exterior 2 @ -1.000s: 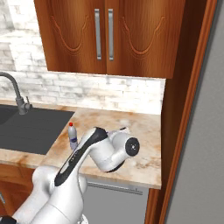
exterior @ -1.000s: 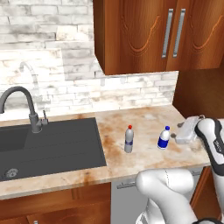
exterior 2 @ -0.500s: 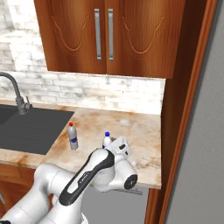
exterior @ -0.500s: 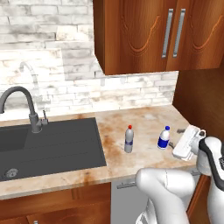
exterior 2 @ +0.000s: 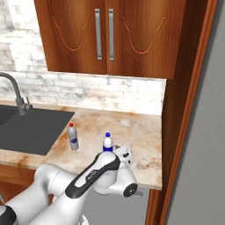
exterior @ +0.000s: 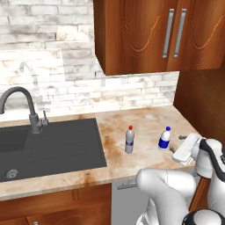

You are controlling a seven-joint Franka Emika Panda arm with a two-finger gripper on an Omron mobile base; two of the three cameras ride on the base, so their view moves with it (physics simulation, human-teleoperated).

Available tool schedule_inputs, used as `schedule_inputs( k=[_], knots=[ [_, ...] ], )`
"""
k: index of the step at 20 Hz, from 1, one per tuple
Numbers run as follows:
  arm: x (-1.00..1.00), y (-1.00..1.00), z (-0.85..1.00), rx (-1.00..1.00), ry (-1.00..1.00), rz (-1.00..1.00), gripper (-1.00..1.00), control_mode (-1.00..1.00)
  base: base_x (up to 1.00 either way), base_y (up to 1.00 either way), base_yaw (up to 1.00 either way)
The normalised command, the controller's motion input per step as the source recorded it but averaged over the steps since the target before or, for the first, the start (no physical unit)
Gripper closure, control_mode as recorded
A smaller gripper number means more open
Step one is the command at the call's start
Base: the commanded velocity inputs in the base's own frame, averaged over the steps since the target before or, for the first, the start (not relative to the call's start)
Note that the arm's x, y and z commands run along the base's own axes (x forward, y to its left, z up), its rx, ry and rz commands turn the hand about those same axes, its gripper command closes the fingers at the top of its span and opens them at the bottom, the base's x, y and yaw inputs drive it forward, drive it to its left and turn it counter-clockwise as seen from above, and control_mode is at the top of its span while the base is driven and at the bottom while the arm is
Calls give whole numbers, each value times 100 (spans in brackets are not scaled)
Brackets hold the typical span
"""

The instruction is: Take the bottled waters from the counter and place them in the freezer to freeze. Close the freezer door after placing the bottles.

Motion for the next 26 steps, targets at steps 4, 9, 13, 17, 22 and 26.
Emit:
schedule_inputs(
  k=[4,9,13,17,22,26],
  knots=[
    [1,-18,-8,7,2,0,-100,-100,0,0,0],
    [10,0,-15,8,9,-2,-100,-100,0,0,0],
    [16,0,-8,8,2,0,-100,-100,0,0,0],
    [17,9,0,0,4,0,-100,-100,0,0,0],
    [26,2,0,0,1,0,-100,-100,0,0,0],
    [25,14,0,0,2,0,-100,-100,0,0,0]
  ],
)
